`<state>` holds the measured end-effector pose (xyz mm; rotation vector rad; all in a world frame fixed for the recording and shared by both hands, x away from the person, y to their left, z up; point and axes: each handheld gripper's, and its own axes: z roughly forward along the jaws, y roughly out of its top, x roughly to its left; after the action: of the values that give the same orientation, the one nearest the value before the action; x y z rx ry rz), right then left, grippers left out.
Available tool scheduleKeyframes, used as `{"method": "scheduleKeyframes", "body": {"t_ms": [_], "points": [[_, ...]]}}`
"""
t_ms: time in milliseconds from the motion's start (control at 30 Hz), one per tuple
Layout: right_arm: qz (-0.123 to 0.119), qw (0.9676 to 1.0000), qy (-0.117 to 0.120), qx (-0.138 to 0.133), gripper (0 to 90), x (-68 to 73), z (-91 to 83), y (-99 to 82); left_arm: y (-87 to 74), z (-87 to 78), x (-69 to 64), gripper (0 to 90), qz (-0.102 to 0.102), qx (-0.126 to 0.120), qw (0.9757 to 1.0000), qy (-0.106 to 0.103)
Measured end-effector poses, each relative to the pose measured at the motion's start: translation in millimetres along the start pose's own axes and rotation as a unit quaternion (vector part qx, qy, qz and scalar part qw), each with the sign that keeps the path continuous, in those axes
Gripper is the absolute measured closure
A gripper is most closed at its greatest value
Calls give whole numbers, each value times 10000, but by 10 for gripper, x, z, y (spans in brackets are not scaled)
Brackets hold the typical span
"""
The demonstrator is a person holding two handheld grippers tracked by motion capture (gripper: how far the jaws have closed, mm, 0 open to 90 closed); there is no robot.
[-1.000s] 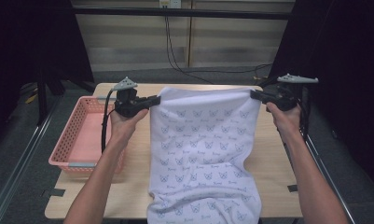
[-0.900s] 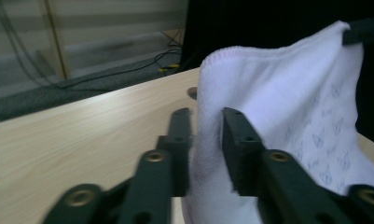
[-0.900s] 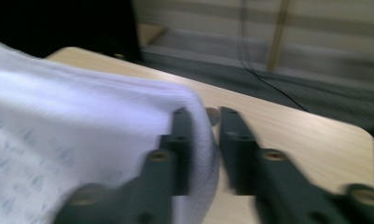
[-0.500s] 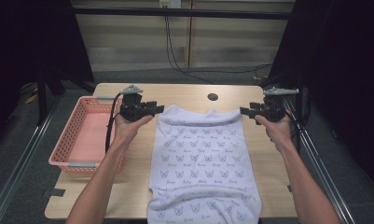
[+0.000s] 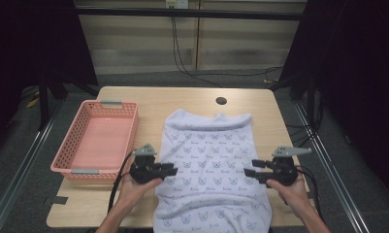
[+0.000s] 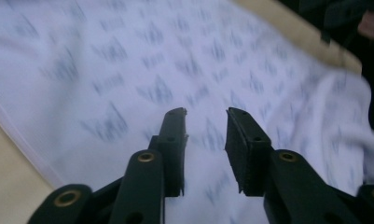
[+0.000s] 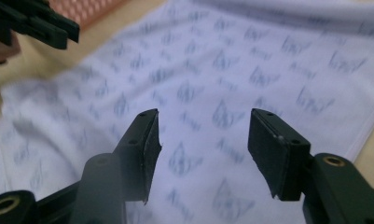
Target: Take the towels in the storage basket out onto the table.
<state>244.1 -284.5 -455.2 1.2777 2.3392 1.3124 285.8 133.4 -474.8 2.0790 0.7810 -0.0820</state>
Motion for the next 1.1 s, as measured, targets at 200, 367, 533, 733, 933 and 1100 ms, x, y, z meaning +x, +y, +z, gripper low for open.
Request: {"method": "scheduleKeyframes", "body": {"t_ms": [200,367,533,733,933,1100], "points": [[-74,9979,-296,575,388,-60,97,-240,-237,8,-175,582,236,374,9989,-134],[-255,9950,-393,882,380,-19,206,-303,-238,99,-152,573,223,545,9983,-17],[-765,9895,-768,956,412,49,278,-341,-194,185,-109,585,256,541,9981,150],[-794,9881,-728,1100,743,57,137,-390,-251,166,-166,803,454,743,9961,-135],[-562,9904,-400,1200,816,83,-5,-486,-302,164,-293,863,527,846,9946,-286],[-493,9895,-46,1357,823,187,-64,-544,-387,110,-384,864,426,987,9928,-528]]}}
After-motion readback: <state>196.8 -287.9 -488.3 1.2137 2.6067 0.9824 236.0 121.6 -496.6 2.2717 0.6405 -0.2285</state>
